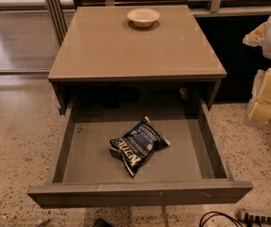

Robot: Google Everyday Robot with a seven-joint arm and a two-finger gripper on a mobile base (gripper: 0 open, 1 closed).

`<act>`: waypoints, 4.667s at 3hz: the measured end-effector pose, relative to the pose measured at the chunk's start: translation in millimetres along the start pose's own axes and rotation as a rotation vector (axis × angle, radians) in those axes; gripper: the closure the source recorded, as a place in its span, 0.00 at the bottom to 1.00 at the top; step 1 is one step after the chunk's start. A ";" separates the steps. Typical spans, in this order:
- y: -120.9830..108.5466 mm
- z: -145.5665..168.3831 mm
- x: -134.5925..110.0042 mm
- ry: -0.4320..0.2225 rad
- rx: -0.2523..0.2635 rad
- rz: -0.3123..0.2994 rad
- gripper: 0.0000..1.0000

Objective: Pick blue chip bag from top drawer and place on counter

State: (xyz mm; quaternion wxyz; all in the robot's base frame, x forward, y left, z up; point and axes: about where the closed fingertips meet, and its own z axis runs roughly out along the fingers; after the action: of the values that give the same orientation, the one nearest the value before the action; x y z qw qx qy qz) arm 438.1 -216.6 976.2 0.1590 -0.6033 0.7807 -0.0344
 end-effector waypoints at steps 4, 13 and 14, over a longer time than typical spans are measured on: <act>61.0 193.2 -67.4 -0.206 -0.096 0.083 0.00; 52.0 389.9 -154.8 -0.481 -0.169 0.059 0.00; 53.6 419.7 -149.8 -0.467 -0.188 0.085 0.00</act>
Offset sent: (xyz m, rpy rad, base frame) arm 0.0021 0.0461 -0.1263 0.1340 0.0480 -0.0216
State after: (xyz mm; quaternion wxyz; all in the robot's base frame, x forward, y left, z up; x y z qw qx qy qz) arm 543.0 -1.5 596.5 0.2796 -0.5736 0.7472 0.1855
